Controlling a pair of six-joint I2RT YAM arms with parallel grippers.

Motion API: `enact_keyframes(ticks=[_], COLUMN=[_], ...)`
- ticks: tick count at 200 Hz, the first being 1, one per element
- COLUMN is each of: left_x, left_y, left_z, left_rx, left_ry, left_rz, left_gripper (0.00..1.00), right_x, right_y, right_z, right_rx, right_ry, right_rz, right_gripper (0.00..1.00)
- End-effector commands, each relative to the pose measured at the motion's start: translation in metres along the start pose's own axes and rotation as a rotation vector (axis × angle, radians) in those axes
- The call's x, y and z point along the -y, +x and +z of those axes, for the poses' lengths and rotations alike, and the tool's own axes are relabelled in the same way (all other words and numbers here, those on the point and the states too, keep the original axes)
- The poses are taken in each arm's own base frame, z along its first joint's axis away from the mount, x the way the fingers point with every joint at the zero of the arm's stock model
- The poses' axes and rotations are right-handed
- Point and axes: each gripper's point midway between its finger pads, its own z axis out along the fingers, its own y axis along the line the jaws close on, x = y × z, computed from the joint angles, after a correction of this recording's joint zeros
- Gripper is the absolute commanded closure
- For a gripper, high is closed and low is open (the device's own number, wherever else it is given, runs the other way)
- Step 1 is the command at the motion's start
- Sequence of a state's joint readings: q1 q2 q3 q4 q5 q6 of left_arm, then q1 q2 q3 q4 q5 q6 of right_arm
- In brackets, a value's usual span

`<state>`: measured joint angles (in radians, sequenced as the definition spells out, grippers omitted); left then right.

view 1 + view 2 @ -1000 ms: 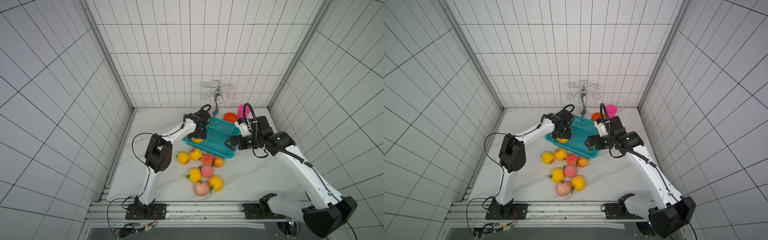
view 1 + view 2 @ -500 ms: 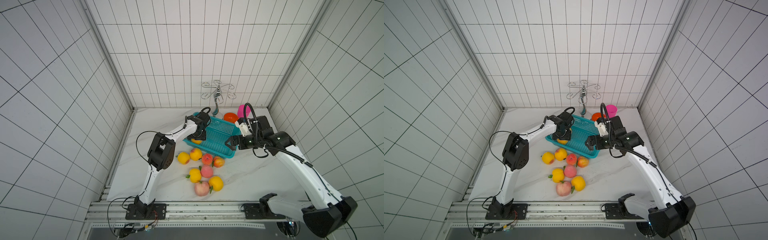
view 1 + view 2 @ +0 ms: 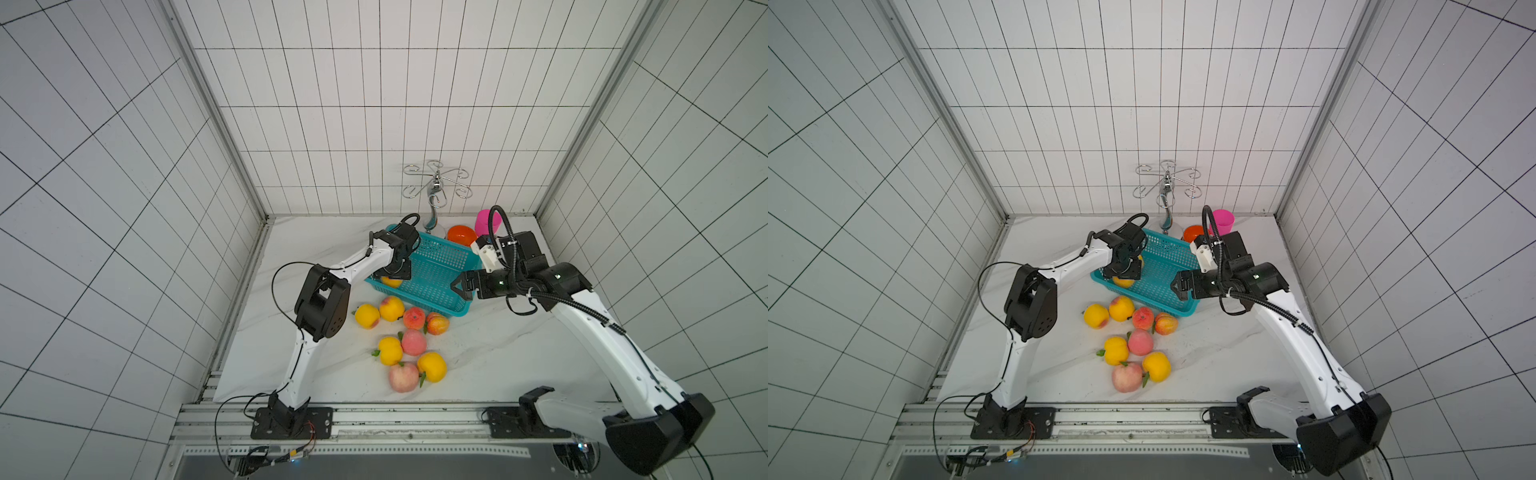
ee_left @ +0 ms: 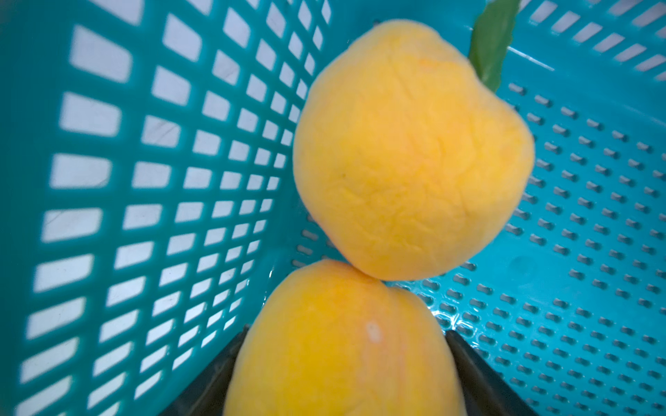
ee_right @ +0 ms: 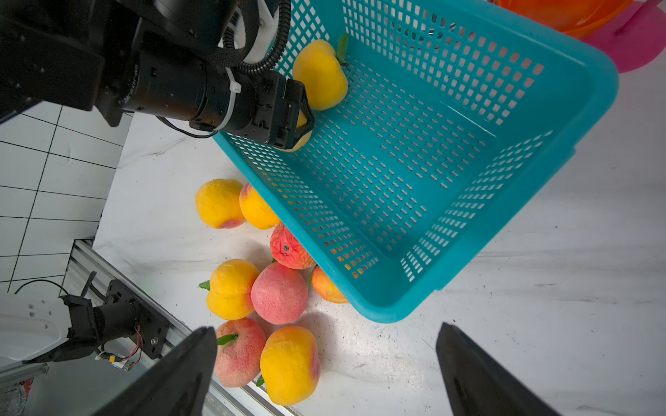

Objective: Put the peaches into the basket
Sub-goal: Place the peach in the basket.

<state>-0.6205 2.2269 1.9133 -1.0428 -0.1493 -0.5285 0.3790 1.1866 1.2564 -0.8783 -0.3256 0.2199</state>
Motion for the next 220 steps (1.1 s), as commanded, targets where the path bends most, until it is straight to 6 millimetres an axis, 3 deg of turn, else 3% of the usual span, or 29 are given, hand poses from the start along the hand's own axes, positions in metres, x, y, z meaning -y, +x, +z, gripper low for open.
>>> enact_keyframes(ticks=[1, 127, 176, 220], left_x=[-0.003, -0.001, 0.000, 0.000], left_y=[0.002, 0.003, -0.003, -0.008], left_z=[0.018, 0.018, 0.003, -0.025], left_rx=[-0.009, -0.016, 0.006, 0.043], left_ry=[-0.025, -0.012, 0.003, 0.021], left_rz=[0.009, 0.007, 0.003, -0.007], left_gripper=[0.23, 0.16, 0.12, 0.10], right_x=[-0.007, -0.006, -0.007, -0.008], right_y=[-0.014, -0.015, -0.017, -0.019], right_z=[-0.016, -0.018, -0.019, -0.022], right_rx=[0.052, 0.055, 0.060, 0.068], right_ry=[-0.015, -0.015, -0.018, -0.020], right_rz=[-0.029, -0.023, -0.024, -0.027], right_gripper=[0.02, 0.02, 0.02, 0.02])
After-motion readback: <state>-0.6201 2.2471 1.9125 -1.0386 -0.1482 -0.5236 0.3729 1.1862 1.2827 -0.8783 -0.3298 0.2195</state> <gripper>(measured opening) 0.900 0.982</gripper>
